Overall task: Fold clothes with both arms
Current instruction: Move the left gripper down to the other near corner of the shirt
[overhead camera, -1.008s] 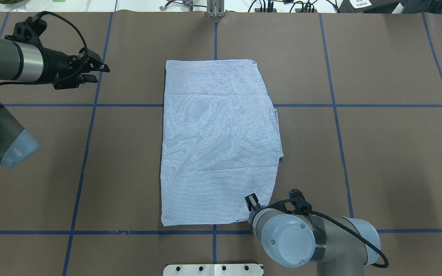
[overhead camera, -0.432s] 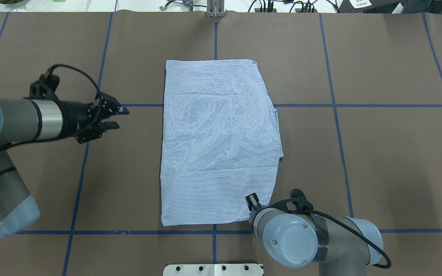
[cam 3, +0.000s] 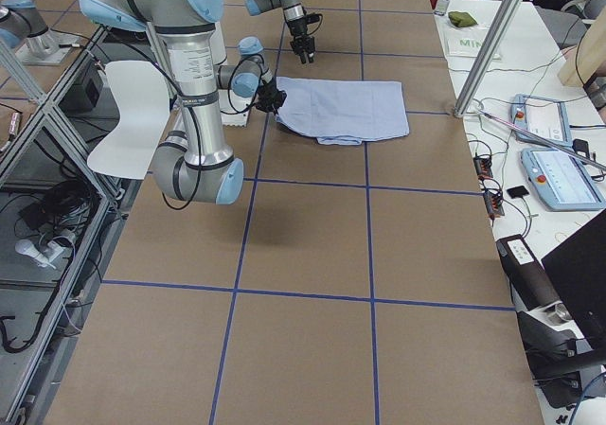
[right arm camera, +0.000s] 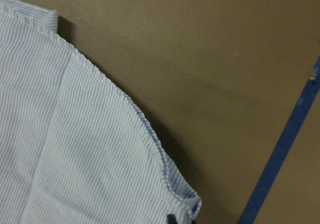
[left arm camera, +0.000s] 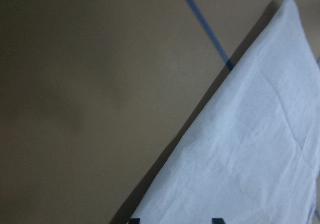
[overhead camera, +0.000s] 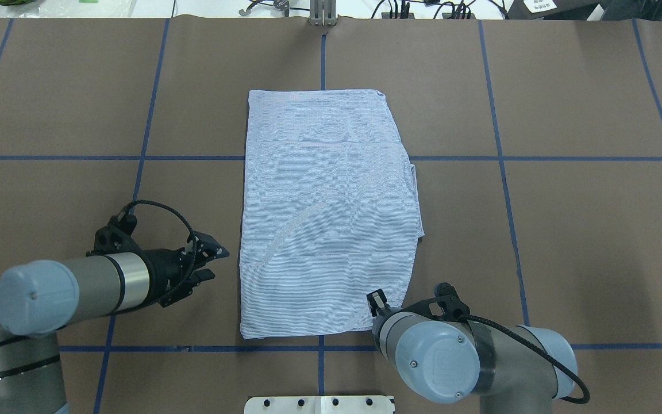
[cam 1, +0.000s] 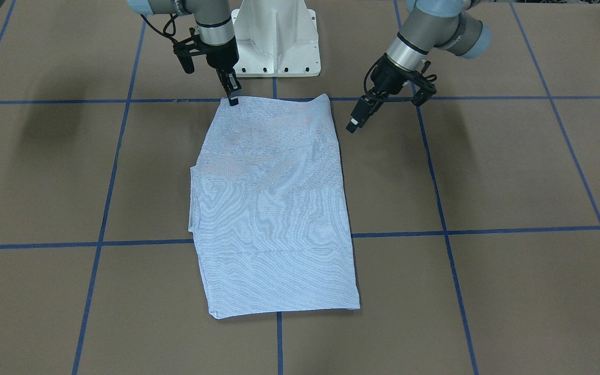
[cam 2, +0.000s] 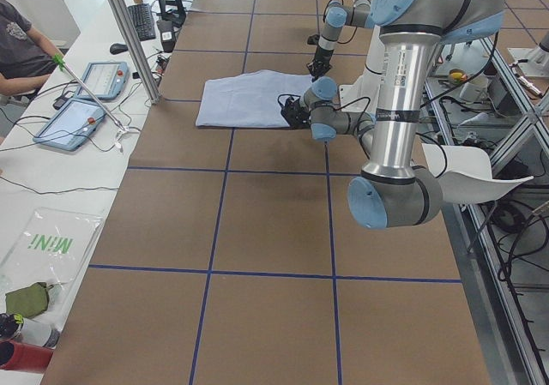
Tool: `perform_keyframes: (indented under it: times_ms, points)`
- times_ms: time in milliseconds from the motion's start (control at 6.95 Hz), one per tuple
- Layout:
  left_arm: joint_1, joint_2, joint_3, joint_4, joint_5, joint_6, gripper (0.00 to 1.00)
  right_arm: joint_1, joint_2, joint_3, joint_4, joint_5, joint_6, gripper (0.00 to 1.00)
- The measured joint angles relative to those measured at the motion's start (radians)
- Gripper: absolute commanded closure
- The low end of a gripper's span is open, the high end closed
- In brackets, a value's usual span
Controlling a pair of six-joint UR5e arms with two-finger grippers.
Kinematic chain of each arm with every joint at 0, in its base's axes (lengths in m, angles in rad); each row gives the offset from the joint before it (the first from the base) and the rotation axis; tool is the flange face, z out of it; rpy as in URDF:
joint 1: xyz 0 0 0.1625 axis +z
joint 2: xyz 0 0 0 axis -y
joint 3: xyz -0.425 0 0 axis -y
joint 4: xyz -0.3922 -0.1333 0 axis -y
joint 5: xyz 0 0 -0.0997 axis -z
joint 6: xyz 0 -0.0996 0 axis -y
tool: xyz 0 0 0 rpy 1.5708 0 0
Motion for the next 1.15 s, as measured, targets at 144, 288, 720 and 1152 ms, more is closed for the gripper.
perform_keyframes:
  times_ms: [144, 288, 720, 1152]
  points:
    - [0.05, -0.004, 0.004, 0.014, 0.04, -0.024, 0.42, 0.0, 0.0, 0.001, 0.0, 0.0, -0.001, 1.0]
    - [0.089, -0.013, 0.014, 0.019, 0.066, -0.04, 0.42, 0.0, 0.001, 0.001, 0.0, 0.001, -0.002, 1.0]
    - [0.139, -0.045, 0.048, 0.023, 0.085, -0.052, 0.49, 0.001, 0.0, 0.014, 0.0, 0.007, -0.004, 1.0]
    - [0.163, -0.048, 0.062, 0.023, 0.086, -0.065, 1.0, 0.006, -0.002, 0.029, 0.0, 0.022, -0.004, 1.0]
